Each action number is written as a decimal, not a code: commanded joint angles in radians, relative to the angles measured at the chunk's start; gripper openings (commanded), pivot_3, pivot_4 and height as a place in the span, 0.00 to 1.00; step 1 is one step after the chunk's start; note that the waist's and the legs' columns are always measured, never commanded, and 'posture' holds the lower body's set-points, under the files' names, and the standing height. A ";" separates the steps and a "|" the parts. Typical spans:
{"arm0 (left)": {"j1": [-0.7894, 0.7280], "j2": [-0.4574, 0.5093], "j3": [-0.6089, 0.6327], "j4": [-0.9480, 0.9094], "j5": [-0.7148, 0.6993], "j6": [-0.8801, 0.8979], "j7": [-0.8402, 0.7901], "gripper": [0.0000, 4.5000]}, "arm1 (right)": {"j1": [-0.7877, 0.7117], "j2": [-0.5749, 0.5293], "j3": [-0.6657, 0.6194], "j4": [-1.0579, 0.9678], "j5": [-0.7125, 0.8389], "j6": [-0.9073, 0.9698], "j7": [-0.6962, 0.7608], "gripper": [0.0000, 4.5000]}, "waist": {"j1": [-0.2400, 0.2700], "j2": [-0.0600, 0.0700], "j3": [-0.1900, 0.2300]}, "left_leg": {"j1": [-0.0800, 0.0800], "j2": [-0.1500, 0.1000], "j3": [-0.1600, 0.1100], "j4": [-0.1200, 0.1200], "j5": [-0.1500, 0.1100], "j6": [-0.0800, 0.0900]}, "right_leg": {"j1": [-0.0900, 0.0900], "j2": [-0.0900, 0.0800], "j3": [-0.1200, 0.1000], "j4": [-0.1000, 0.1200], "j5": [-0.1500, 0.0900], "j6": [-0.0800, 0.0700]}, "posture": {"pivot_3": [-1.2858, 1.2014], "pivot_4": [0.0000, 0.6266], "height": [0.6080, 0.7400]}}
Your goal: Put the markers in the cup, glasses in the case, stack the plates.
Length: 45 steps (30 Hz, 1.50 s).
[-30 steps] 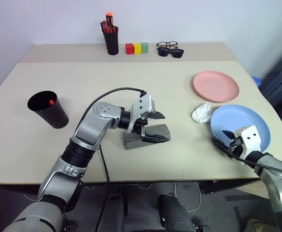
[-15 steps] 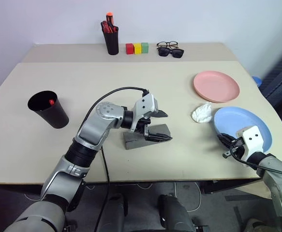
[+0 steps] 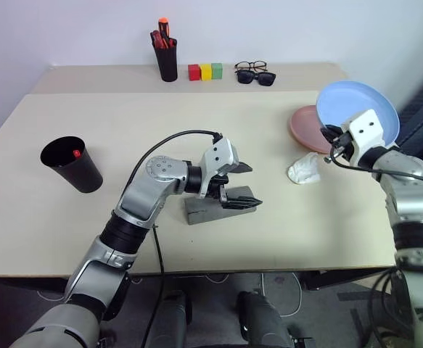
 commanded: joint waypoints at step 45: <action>0.145 0.130 0.122 -0.253 -0.130 0.174 0.224 1.00 | 0.119 0.189 -0.141 -0.095 0.211 0.081 0.096 0.01 | -0.025 0.001 0.000 | 0.008 0.001 -0.001 0.000 0.000 -0.001 | 0.005 0.002 0.001 0.004 0.000 0.000 | 0.52 0.24 1.00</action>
